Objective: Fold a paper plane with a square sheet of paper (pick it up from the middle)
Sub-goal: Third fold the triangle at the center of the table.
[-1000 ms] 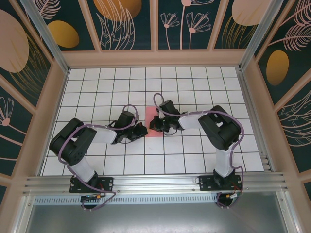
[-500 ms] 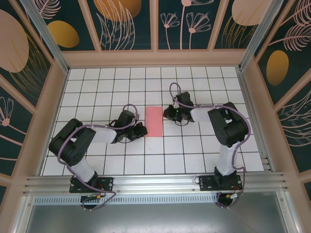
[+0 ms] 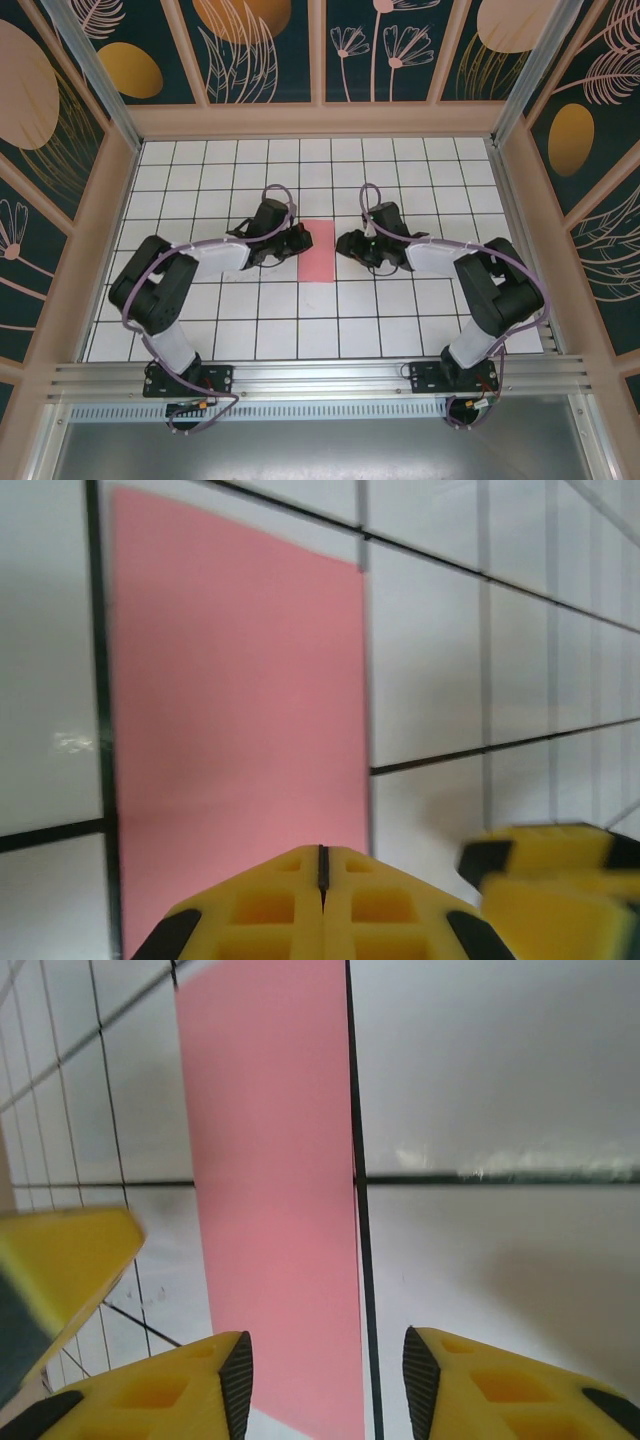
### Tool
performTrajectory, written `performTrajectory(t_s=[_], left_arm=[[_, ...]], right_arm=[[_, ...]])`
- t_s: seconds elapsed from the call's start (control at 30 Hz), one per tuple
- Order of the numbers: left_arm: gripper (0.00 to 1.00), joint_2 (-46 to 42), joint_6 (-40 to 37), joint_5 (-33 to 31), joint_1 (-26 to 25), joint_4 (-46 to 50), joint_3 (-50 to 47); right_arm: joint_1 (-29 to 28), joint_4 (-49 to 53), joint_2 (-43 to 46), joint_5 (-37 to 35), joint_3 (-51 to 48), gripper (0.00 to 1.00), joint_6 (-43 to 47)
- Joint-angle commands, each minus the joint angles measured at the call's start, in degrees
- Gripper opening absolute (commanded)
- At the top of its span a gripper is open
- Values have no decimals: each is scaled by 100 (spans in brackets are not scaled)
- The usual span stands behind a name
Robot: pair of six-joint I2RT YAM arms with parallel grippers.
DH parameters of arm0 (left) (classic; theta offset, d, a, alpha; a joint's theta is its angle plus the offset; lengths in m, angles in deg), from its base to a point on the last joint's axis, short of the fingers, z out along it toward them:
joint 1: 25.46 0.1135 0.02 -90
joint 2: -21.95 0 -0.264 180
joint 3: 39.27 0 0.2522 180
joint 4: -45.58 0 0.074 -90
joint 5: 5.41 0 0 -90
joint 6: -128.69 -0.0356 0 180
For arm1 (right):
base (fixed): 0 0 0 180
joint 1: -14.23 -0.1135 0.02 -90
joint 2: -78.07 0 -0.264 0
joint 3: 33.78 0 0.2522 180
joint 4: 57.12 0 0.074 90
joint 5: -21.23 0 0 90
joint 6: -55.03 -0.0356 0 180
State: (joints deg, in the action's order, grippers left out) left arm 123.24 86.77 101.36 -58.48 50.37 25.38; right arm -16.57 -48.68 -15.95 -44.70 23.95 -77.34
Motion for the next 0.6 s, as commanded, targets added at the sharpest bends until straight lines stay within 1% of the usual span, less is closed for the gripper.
performTrajectory(t_s=[0.0,0.3,0.57], left_arm=[[3,418,-213,-302,1,569,186],[2,763,-262,-490,3,898,224],[2,857,-158,-579,12,976,174]], right_arm=[[-174,115,9,60,-37,48,-222],[-410,343,-293,163,197,48,-451],[-554,403,-424,405,225,47,-627]])
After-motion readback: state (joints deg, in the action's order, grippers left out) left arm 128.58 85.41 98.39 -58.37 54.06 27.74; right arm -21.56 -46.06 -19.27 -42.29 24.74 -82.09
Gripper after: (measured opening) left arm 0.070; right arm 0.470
